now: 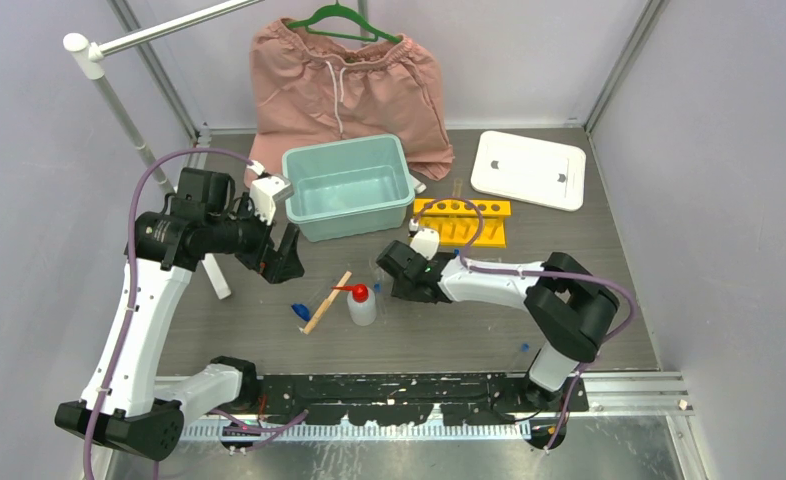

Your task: Organize the chemistry lab equipment

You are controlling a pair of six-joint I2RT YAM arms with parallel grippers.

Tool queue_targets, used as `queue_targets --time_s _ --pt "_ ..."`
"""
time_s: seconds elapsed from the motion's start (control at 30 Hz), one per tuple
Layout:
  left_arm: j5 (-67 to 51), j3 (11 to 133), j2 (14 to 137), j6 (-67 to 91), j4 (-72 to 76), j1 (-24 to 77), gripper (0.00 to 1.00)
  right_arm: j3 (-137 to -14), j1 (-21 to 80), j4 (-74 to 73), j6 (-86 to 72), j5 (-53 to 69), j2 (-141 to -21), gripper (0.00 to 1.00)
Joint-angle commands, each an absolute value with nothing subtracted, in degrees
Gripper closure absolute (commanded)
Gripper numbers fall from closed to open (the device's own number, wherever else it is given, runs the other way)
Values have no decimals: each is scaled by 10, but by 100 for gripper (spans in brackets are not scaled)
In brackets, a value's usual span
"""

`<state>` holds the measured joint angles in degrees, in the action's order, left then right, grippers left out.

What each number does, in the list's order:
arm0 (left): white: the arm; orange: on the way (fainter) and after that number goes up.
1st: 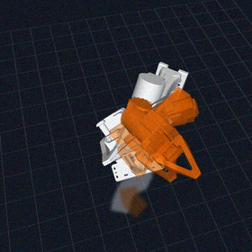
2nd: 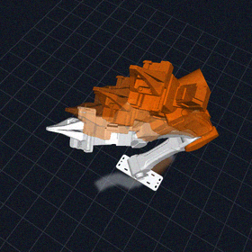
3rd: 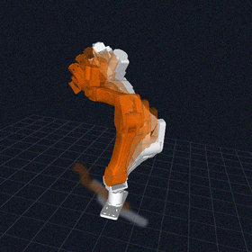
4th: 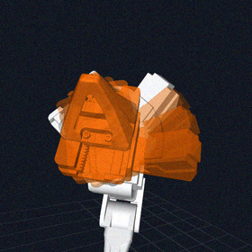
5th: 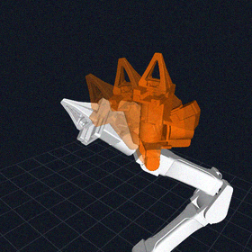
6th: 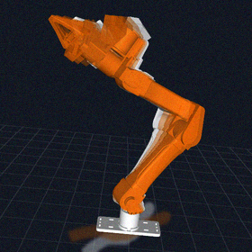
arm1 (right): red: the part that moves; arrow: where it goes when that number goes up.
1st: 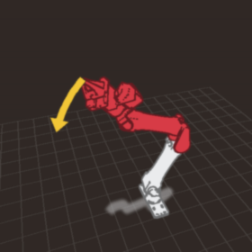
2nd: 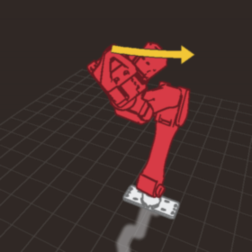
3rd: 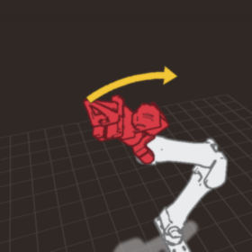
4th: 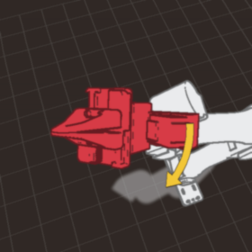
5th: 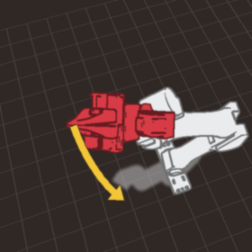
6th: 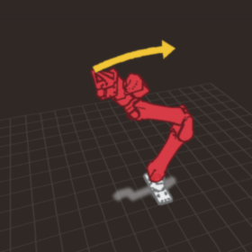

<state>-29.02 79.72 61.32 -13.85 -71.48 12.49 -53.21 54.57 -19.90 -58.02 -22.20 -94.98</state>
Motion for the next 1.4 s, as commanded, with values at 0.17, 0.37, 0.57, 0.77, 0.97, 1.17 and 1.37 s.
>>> queue_targets --time_s 0.17,0.37,0.57,0.77,0.97,1.17,1.37 --pt "-299 813 606 -141 -705 125 0 -560 549 -256 -540 -214 -843 61" --pt "-305 810 607 -134 -700 126 0 -572 556 -209 -486 -122 -900 60" --pt "-297 814 604 -139 -707 125 0 -611 577 -206 -475 -138 -978 59" --pt "-293 813 604 -145 -710 125 0 -620 590 -208 -491 -169 -986 59" --pt "-298 814 607 -139 -707 126 0 -633 592 -210 -493 -177 -1002 59" --pt "-294 814 601 -144 -710 125 0 -644 592 -212 -492 -173 -1035 62" --pt "-299 816 603 -144 -710 125 0 -621 593 -225 -497 -186 -1016 73"
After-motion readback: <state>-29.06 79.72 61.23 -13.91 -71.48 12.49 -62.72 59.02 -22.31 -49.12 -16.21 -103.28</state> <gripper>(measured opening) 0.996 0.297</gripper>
